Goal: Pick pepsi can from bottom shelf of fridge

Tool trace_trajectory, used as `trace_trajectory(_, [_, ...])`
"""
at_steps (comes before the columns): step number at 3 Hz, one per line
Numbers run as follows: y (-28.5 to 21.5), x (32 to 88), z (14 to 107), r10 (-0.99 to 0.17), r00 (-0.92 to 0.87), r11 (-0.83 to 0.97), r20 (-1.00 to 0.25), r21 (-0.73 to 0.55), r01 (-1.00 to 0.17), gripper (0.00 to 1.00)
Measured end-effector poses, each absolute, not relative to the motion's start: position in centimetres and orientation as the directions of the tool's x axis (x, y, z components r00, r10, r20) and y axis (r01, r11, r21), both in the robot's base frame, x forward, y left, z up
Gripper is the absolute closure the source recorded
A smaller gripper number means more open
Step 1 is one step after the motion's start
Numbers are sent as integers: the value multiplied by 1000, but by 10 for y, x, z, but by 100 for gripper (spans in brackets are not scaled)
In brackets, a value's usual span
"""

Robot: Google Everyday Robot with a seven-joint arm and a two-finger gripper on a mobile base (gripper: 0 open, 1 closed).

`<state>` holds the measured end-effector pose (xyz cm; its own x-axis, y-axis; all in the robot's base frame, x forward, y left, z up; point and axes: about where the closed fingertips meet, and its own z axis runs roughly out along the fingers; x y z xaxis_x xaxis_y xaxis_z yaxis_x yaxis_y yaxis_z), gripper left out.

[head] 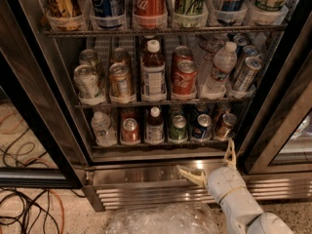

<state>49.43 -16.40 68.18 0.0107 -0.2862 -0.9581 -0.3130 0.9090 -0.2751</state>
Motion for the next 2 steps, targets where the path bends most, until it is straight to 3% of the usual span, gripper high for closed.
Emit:
trace_trajectory(1, [-170, 498, 655, -189, -2, 937, -982, -180, -300, 0])
trace_trajectory(2, [-170, 498, 655, -189, -2, 937, -982, -180, -300, 0])
